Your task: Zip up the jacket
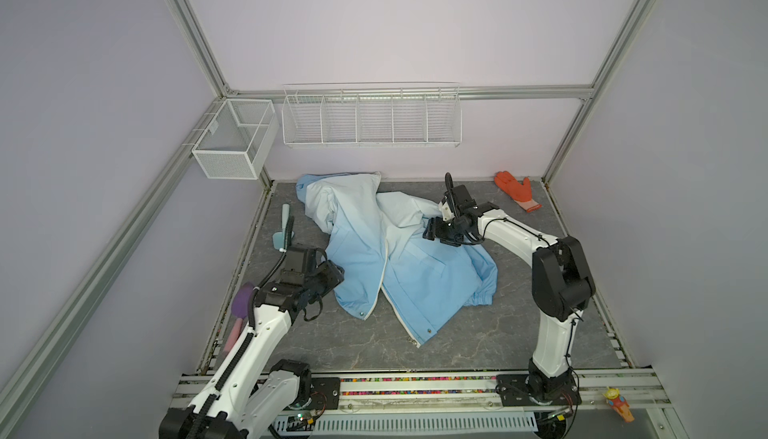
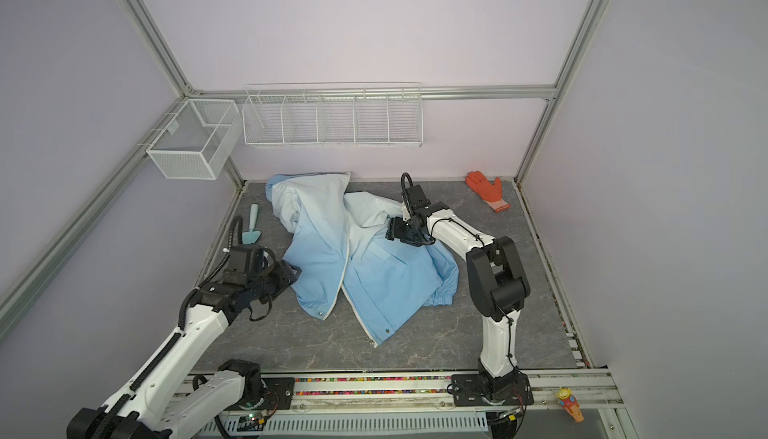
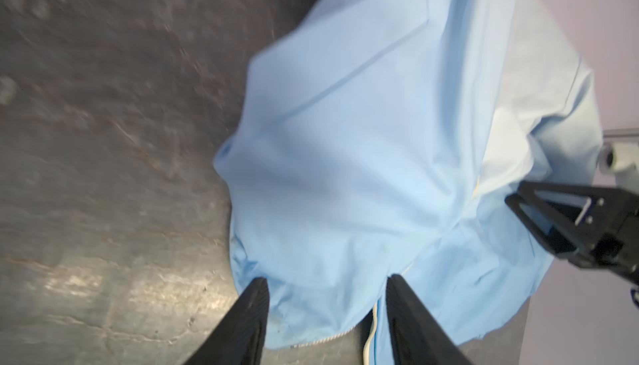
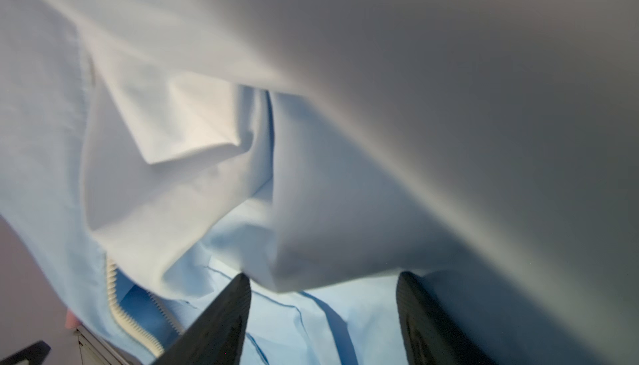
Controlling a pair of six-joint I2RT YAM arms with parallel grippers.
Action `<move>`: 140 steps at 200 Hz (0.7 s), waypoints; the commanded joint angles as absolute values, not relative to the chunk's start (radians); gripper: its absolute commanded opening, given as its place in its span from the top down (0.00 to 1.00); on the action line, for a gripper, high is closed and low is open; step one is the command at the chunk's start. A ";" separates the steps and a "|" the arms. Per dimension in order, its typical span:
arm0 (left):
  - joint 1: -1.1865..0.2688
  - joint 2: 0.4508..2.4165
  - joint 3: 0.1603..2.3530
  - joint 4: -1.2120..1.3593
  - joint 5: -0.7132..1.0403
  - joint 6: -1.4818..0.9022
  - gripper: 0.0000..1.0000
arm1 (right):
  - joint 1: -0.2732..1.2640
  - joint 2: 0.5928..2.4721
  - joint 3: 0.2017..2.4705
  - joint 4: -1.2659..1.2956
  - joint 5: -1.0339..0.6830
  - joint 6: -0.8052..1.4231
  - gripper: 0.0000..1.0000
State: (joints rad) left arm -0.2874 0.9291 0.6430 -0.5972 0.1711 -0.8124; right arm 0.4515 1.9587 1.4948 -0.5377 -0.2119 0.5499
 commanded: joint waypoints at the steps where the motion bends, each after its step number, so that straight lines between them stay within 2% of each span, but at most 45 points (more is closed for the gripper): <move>1: -0.382 0.881 0.528 -0.579 0.194 -0.952 0.45 | 0.408 1.982 1.436 -0.496 -0.232 0.584 0.31; 36: -0.521 0.759 0.380 -0.522 0.154 -1.123 0.44 | 0.309 1.944 1.310 -0.413 -0.242 0.658 0.32; 68: -0.586 0.698 0.274 -0.437 0.157 -1.220 0.41 | 0.292 1.907 1.257 -0.389 -0.246 0.675 0.32; 109: -0.597 0.713 0.209 -0.277 0.136 -1.272 0.39 | 0.306 1.831 1.216 -0.372 -0.275 0.687 0.32; 140: -0.597 0.794 0.140 -0.088 0.141 -1.254 0.39 | 0.324 1.732 1.173 -0.387 -0.296 0.683 0.31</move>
State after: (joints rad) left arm -0.5922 0.7425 0.1932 -0.2764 0.1600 -1.2346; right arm 0.3054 1.8290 1.2076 -0.3794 -0.2657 0.6704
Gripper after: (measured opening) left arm 0.609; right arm 0.685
